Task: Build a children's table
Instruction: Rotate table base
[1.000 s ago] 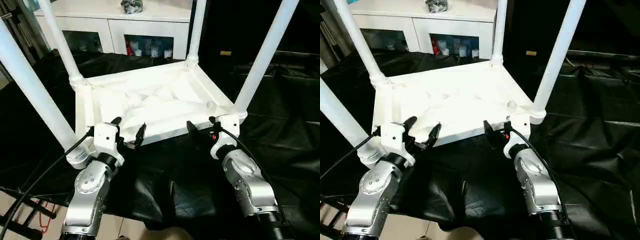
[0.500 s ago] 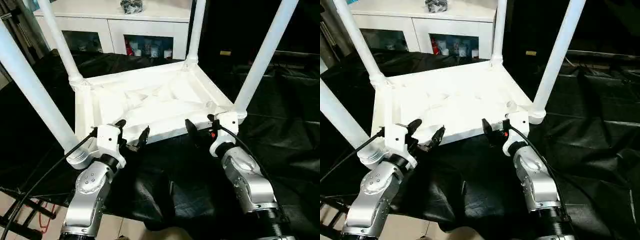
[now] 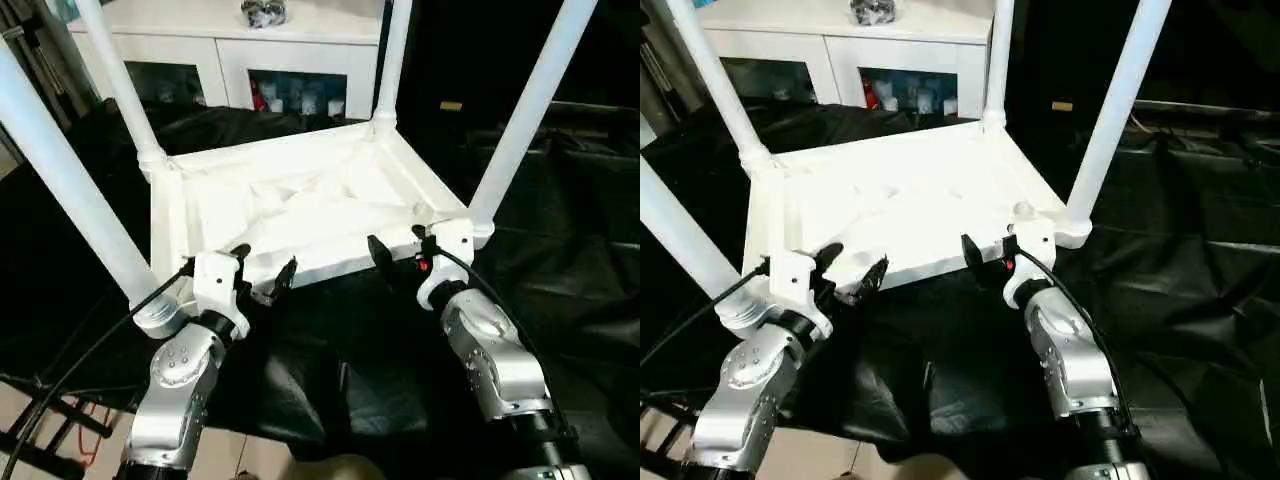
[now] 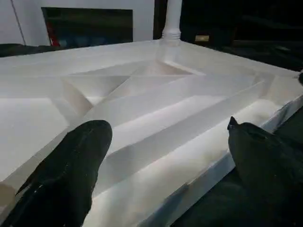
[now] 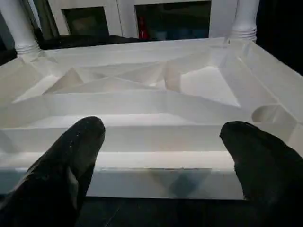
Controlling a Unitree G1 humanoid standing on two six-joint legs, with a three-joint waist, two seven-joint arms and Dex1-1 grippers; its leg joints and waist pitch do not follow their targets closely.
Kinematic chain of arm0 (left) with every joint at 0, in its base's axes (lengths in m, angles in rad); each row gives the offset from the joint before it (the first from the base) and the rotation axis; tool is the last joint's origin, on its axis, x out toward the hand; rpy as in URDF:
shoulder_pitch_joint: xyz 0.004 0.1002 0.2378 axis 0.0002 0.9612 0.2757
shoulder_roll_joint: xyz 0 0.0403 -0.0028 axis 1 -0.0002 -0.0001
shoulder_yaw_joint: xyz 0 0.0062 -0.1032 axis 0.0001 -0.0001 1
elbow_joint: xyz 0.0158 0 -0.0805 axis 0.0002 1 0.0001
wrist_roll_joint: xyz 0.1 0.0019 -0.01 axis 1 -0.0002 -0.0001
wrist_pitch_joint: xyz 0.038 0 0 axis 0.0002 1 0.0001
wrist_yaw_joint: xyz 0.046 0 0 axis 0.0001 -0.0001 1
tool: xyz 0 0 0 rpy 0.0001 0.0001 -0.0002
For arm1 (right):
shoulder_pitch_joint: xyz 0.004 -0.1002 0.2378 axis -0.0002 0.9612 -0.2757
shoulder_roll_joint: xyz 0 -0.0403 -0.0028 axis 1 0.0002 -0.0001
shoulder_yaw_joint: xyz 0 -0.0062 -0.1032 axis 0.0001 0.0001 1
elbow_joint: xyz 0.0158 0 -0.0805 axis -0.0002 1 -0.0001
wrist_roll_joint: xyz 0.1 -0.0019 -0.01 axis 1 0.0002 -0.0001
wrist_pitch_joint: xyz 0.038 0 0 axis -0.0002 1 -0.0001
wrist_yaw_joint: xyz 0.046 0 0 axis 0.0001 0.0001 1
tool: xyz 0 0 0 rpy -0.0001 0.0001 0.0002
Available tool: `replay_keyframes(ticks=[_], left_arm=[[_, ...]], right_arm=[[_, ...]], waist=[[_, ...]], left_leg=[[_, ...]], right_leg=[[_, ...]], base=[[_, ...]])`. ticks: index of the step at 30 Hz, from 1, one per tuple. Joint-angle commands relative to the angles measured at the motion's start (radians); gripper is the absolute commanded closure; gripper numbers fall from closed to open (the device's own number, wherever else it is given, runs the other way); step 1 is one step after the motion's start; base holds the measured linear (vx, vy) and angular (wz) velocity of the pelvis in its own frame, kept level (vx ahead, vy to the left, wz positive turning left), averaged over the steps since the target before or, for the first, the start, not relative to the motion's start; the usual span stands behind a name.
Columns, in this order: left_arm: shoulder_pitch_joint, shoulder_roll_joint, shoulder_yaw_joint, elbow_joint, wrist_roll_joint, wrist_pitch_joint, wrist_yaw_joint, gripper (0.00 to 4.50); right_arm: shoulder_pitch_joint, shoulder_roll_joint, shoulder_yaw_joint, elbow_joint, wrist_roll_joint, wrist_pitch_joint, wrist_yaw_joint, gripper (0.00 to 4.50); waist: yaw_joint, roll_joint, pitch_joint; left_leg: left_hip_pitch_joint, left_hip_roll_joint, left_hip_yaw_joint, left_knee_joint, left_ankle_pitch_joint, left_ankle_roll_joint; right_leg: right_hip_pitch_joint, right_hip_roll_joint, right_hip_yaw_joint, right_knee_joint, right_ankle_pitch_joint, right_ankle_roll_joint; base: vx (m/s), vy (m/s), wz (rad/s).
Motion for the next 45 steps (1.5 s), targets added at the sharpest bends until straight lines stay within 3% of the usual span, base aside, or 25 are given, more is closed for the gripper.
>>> replay_keyframes(ticks=[1, 5, 8, 13, 14, 15, 16, 17, 18, 20, 24, 29, 31, 32, 33, 34, 35, 36, 38, 43, 45], left_arm=[[-0.011, 0.008, 0.01, 0.036, -0.002, -0.023, -0.009, 0.0], [-0.024, 0.011, 0.02, 0.107, -0.004, -0.064, -0.014, 0.0], [-0.055, 0.014, 0.033, 0.228, -0.004, -0.13, -0.028, 0.0], [-0.11, 0.015, 0.047, 0.41, -0.001, -0.216, -0.047, 0.0], [-0.133, 0.016, 0.053, 0.477, 0.001, -0.243, -0.052, 0.0], [-0.135, 0.016, 0.053, 0.482, 0.001, -0.245, -0.052, 0.0], [-0.185, 0.02, 0.066, 0.625, 0.002, -0.299, -0.061, 0.0], [-0.202, 0.023, 0.07, 0.672, 0.002, -0.315, -0.064, 0.0], [-0.23, 0.027, 0.082, 0.738, -0.002, -0.339, -0.07, 0.0], [-0.25, 0.029, 0.09, 0.781, -0.004, -0.356, -0.076, 0.0], [-0.31, 0.034, 0.107, 0.858, -0.019, -0.399, -0.131, 0.0], [-0.371, 0.02, 0.146, 0.921, -0.085, -0.451, -0.276, 0.0], [-0.286, 0.036, 0.113, 0.662, -0.116, -0.399, -0.281, 0.0], [-0.209, 0.043, 0.075, 0.408, -0.139, -0.308, -0.249, 0.0], [-0.184, 0.046, 0.063, 0.322, -0.147, -0.277, -0.238, 0.0], [-0.161, 0.046, 0.049, 0.228, -0.143, -0.235, -0.21, 0.0], [-0.159, 0.04, 0.046, 0.188, -0.131, -0.212, -0.194, 0.0], [-0.159, 0.035, 0.045, 0.167, -0.122, -0.199, -0.187, 0.0], [-0.152, 0.023, 0.039, 0.101, -0.109, -0.158, -0.175, 0.0], [-0.106, 0.03, 0.0, -0.076, -0.099, -0.023, -0.121, 0.0], [-0.098, 0.037, -0.02, -0.132, -0.076, 0.036, -0.09, 0.0]], right_arm=[[-0.011, 0.002, 0.01, 0.008, -0.006, -0.012, 0.004, 0.04], [-0.014, 0.003, 0.014, 0.013, -0.009, -0.012, 0.01, 0.04], [-0.015, -0.001, 0.019, 0.016, -0.013, -0.012, 0.017, 0.04], [-0.008, -0.005, 0.018, 0.008, -0.016, -0.013, 0.014, 0.04], [-0.008, -0.006, 0.017, 0.007, -0.015, -0.014, 0.014, 0.04], [-0.008, -0.006, 0.017, 0.006, -0.015, -0.014, 0.014, 0.04], [-0.006, -0.008, 0.017, 0.004, -0.016, -0.013, 0.015, 0.04], [-0.005, -0.009, 0.017, 0.003, -0.017, -0.013, 0.015, 0.04], [-0.003, -0.011, 0.017, 0.001, -0.017, -0.013, 0.015, 0.04], [-0.002, -0.012, 0.017, -0.001, -0.017, -0.013, 0.015, 0.04], [-0.016, -0.024, -0.002, 0.003, -0.01, -0.012, 0.013, 0.04], [-0.043, -0.046, -0.021, 0.002, 0.003, -0.006, 0.024, 0.04], [-0.053, -0.054, -0.021, 0.004, 0.002, -0.007, 0.031, 0.04], [-0.056, -0.057, -0.02, 0.005, 0.002, -0.007, 0.034, 0.04], [-0.056, -0.058, -0.019, 0.005, 0.002, -0.007, 0.034, 0.04], [-0.056, -0.057, -0.018, 0.005, 0.001, -0.007, 0.035, 0.04], [-0.056, -0.056, -0.016, 0.005, 0.0, -0.007, 0.036, 0.04], [-0.055, -0.056, -0.014, 0.005, -0.001, -0.006, 0.038, 0.04], [-0.051, -0.053, -0.011, 0.002, -0.001, -0.006, 0.04, 0.04], [-0.046, -0.051, -0.006, -0.003, 0.001, -0.003, 0.048, 0.04], [-0.042, -0.05, -0.002, -0.007, 0.002, -0.002, 0.054, 0.04]], waist=[[0.003, -0.004, -0.061], [0.005, -0.012, -0.062], [0.005, -0.004, -0.063], [0.006, -0.008, -0.059], [0.008, 0.004, -0.06], [0.006, -0.002, -0.057], [0.007, -0.005, -0.057], [0.008, 0.0, -0.057], [0.008, -0.001, -0.057], [0.006, -0.004, -0.055], [0.005, -0.006, -0.054], [0.008, -0.006, -0.054], [0.008, -0.006, -0.057], [0.004, -0.005, -0.06], [0.0, -0.005, -0.056], [-0.001, -0.002, -0.059], [0.001, 0.0, -0.068], [0.0, -0.004, -0.068], [0.001, -0.008, -0.068], [0.001, -0.009, -0.065], [-0.001, -0.009, -0.061]], left_leg=[[0.001, 0.006, 0.003, -0.069, -0.205, 0.013], [0.0, 0.005, 0.004, -0.068, -0.191, 0.021], [0.002, 0.005, 0.004, -0.068, -0.191, 0.018], [0.004, 0.003, 0.003, -0.072, -0.223, 0.011], [0.008, 0.006, 0.002, -0.073, -0.233, 0.003], [0.008, 0.003, 0.004, -0.073, -0.241, 0.004], [0.007, 0.005, 0.001, -0.077, -0.258, 0.0], [0.009, 0.001, 0.002, -0.075, -0.263, -0.001], [0.013, 0.0, 0.001, -0.077, -0.278, -0.007], [0.006, 0.002, -0.003, -0.082, -0.288, -0.01], [0.015, 0.0, -0.001, -0.082, -0.322, -0.006], [0.018, 0.002, -0.001, -0.083, -0.33, -0.003], [0.012, 0.014, -0.006, -0.087, -0.323, -0.007], [0.003, 0.029, -0.01, -0.091, -0.308, -0.003], [-0.004, 0.022, -0.009, -0.092, -0.298, 0.005], [0.004, 0.021, -0.002, -0.084, -0.285, 0.006], [0.01, 0.018, 0.003, -0.073, -0.231, 0.014], [0.004, 0.015, 0.005, -0.069, -0.183, 0.025], [0.003, 0.011, 0.008, -0.066, -0.16, 0.038], [0.002, 0.013, 0.009, -0.066, -0.153, 0.043], [0.003, 0.011, 0.01, -0.068, -0.189, 0.034]], right_leg=[[0.052, -0.029, 0.033, -0.071, -0.138, -0.169], [0.054, -0.03, 0.034, -0.07, -0.141, -0.165], [0.052, -0.03, 0.035, -0.07, -0.136, -0.161], [0.052, -0.032, 0.034, -0.078, -0.177, -0.153], [0.051, -0.034, 0.036, -0.075, -0.185, -0.153], [0.048, -0.031, 0.035, -0.083, -0.198, -0.146], [0.052, -0.033, 0.035, -0.081, -0.223, -0.141], [0.05, -0.032, 0.035, -0.086, -0.243, -0.133], [0.049, -0.033, 0.037, -0.088, -0.267, -0.122], [0.054, -0.036, 0.035, -0.089, -0.301, -0.112], [0.045, -0.039, 0.038, -0.103, -0.432, -0.083], [0.041, -0.038, 0.038, -0.104, -0.425, -0.104], [0.05, -0.046, 0.04, -0.088, -0.377, -0.127], [0.057, -0.052, 0.04, -0.076, -0.319, -0.152], [0.054, -0.045, 0.037, -0.081, -0.313, -0.153], [0.046, -0.039, 0.039, -0.08, -0.269, -0.171], [0.046, -0.035, 0.039, -0.072, -0.166, -0.196], [0.05, -0.029, 0.038, -0.061, -0.074, -0.214], [0.053, -0.028, 0.037, -0.058, -0.04, -0.218], [0.056, -0.029, 0.037, -0.058, -0.05, -0.217], [0.055, -0.028, 0.037, -0.065, -0.117, -0.2]], base=[[0.0, 0.0, 0.0], [0.0, 0.0, 0.0], [0.0, 0.0, 0.0], [0.0, 0.0, 0.0], [0.0, 0.0, 0.0], [0.0, 0.0, 0.0], [0.0, 0.0, 0.0], [0.0, 0.0, 0.0], [0.0, 0.0, 0.0], [0.0, 0.0, 0.0], [0.0, 0.0, 0.0], [0.0, 0.0, 0.0], [0.0, 0.0, 0.0], [0.0, 0.0, 0.0], [0.0, 0.0, 0.0], [0.0, 0.0, 0.0], [0.055, 0.002, 0.06], [0.055, 0.002, 0.06], [0.0, 0.0, 0.0], [0.0, 0.0, 0.0], [0.0, 0.0, 0.0]])
